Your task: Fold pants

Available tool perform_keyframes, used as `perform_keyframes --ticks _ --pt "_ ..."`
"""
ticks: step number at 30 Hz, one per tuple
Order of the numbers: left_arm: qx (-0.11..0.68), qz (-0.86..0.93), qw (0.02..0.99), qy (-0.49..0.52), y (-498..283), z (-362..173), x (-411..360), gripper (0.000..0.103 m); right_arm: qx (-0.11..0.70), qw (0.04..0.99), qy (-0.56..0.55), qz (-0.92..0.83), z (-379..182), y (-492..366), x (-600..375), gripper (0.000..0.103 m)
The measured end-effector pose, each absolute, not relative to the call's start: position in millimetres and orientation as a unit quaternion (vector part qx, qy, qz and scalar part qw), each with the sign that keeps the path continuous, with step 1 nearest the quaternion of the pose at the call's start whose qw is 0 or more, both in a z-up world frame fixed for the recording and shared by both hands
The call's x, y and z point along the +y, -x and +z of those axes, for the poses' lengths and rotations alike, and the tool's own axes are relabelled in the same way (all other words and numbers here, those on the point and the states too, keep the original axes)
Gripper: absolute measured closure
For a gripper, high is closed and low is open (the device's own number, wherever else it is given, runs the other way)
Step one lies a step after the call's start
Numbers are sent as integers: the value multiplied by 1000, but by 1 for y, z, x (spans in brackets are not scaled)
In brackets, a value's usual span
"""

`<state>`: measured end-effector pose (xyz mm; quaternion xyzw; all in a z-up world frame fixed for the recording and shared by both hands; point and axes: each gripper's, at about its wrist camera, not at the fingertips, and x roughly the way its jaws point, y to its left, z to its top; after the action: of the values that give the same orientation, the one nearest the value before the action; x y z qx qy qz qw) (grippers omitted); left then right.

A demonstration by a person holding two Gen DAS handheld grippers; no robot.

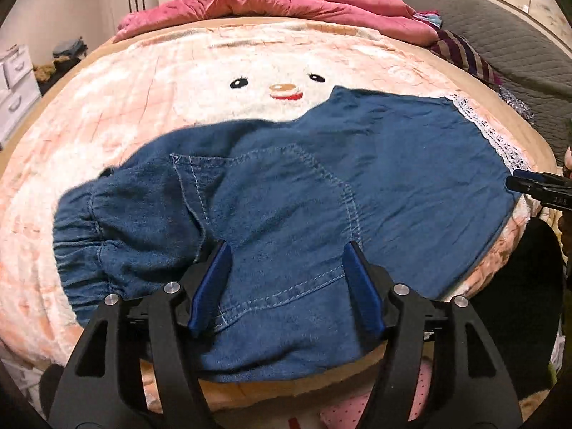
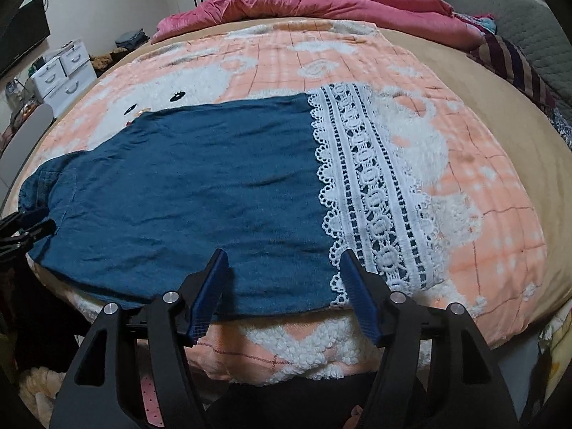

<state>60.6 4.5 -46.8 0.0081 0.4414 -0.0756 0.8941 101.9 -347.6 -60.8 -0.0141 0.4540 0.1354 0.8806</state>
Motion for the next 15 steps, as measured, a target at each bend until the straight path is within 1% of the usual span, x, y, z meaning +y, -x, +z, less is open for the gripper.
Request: perform_keyframes --ticks 5,7,8,9,10,11,14,15 --pt "439 -81 895 -2 -61 -54 8 45 450 882 1 139 -65 -103 -351 39" --pt "438 -79 895 -1 -61 -52 9 45 439 886 -15 148 -60 -99 -354 35" --pt "439 -78 895 -1 -60 -49 8 43 432 889 -25 150 -57 -96 -356 32" --pt "440 -80 894 -1 -59 -46 7 37 422 893 -38 154 -51 -91 -359 29" --pt "441 -85 893 0 -58 -42 4 33 408 899 -42 155 -45 -85 -361 28" --pt "438 -92 894 -2 -56 -36 -1 26 399 903 -44 154 -41 -80 -363 27" --pt "426 -110 898 -16 -52 -21 -16 23 378 912 -65 145 -30 -69 -377 25" --pt "423 -117 898 -19 -52 -17 -22 20 375 913 -68 142 -28 -68 -381 25"
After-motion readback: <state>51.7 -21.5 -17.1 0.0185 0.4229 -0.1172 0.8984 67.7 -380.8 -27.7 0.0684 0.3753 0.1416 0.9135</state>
